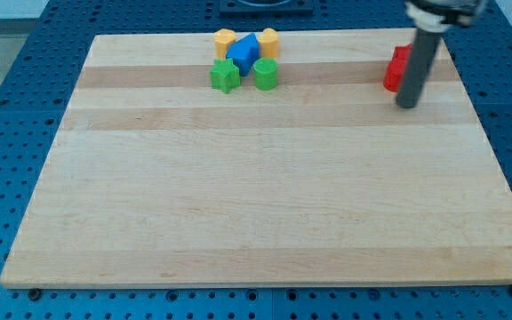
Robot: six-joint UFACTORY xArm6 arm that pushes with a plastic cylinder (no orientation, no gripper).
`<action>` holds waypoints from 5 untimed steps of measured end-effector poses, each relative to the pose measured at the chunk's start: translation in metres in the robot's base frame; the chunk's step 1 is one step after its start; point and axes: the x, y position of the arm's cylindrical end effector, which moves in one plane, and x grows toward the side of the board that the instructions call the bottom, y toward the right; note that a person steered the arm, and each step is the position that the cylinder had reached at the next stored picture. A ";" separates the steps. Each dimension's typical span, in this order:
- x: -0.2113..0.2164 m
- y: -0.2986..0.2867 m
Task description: Separate the red star from the red circle
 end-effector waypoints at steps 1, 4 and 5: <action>-0.016 0.036; -0.072 0.016; -0.077 -0.022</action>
